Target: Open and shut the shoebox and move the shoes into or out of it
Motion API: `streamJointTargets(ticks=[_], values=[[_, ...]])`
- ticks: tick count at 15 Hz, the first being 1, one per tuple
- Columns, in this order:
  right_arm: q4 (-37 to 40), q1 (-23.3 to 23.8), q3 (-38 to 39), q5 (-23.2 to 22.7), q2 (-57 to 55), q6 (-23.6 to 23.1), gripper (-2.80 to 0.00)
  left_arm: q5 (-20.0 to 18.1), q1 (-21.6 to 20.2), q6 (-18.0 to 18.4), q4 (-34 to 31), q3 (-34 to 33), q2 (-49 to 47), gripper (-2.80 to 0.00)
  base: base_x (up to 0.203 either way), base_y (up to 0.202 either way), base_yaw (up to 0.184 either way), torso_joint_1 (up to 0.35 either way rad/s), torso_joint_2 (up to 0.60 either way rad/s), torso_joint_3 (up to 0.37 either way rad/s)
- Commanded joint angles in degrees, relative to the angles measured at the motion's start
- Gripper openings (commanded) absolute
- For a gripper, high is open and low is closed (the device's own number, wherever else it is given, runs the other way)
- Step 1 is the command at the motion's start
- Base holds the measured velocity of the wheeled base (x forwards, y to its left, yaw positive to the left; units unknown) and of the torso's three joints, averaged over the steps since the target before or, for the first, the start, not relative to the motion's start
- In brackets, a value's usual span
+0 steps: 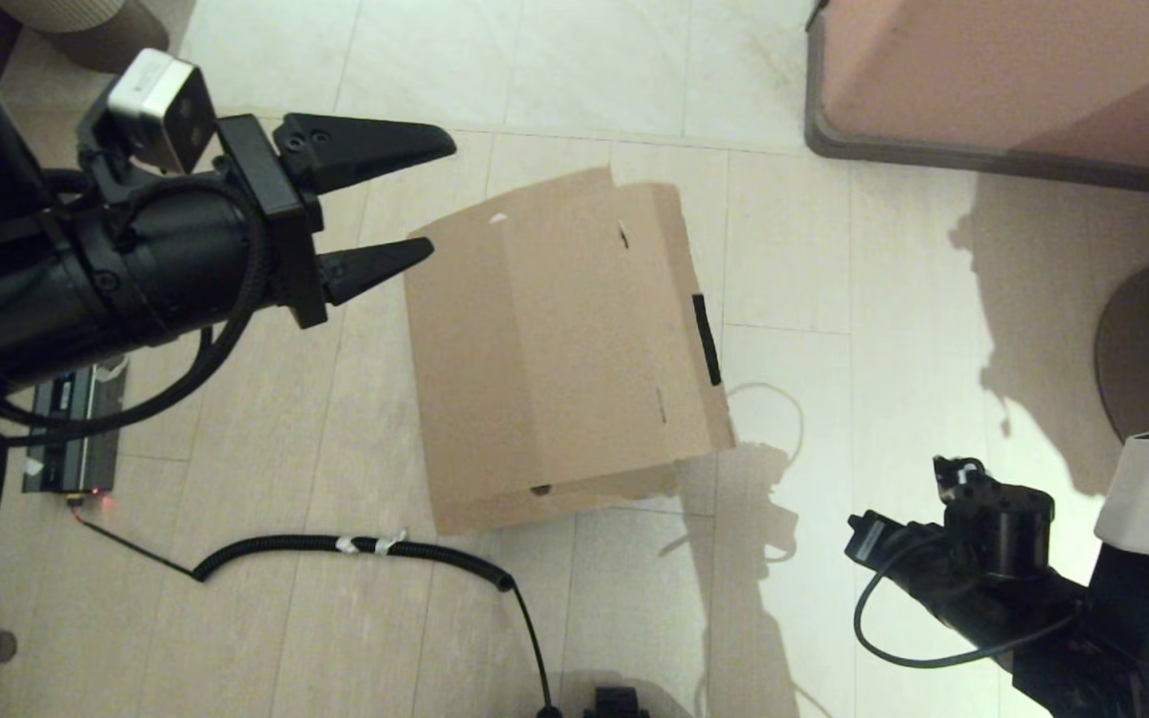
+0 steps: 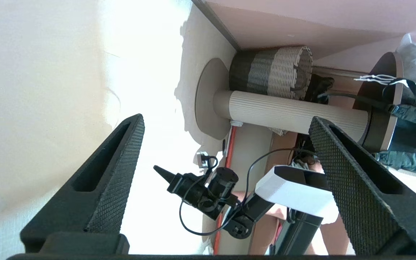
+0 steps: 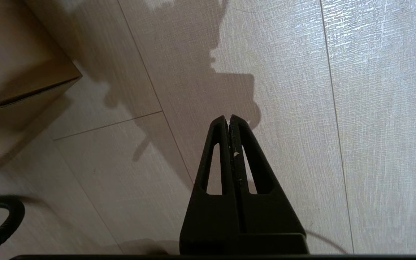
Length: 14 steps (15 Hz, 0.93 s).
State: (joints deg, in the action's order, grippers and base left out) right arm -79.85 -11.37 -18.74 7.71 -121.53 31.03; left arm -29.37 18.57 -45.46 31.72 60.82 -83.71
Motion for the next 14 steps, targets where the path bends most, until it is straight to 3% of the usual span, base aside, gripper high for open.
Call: streamJointTargets(ticks=[1,3,5,7,8,9,10,14], values=[[-0.5,-0.1,-0.1,0.1,-0.3,0.2,-2.8,0.0,-0.2,-0.1,-0.2,-0.5,0.2,0.0,0.0,0.0,0.0,0.0,0.0,0.0],[-1.0,-0.1,-0.4,0.0,-0.1,0.2,-2.8,0.2,-3.0,1.6,-2.4,-2.4,1.8,0.0,0.0,0.0,0.0,0.0,0.0,0.0],[-5.2,-0.2,-0.4,-0.1,-0.5,0.3,-2.8,1.2,-7.9,12.0,-9.6,-4.6,2.3,0.0,0.0,0.0,0.0,0.0,0.0,0.0],[-7.8,-0.5,0.9,0.2,0.2,-0.7,-2.8,6.1,-12.4,23.6,-13.4,-6.5,1.7,0.0,0.0,0.0,0.0,0.0,0.0,0.0],[-7.8,-0.6,2.0,0.6,2.4,-1.6,-2.8,9.6,-13.0,25.0,-14.3,-7.1,1.8,0.0,0.0,0.0,0.0,0.0,0.0,0.0],[-7.8,-0.7,3.3,1.0,5.9,-3.1,-2.8,10.7,-13.0,25.2,-14.6,-7.6,2.3,0.0,0.0,0.0,0.0,0.0,0.0,0.0],[-7.8,-1.0,4.7,1.5,9.1,-4.7,-2.8,10.9,-13.0,25.4,-14.6,-8.4,2.8,-2.8,0.0,0.0,0.0,0.0,0.0,0.0],[-7.8,-5.0,11.1,6.2,18.1,-10.9,-2.8,15.9,-14.2,25.3,-14.1,-12.3,1.2,-2.8,0.0,0.0,0.0,0.0,0.0,0.0]])
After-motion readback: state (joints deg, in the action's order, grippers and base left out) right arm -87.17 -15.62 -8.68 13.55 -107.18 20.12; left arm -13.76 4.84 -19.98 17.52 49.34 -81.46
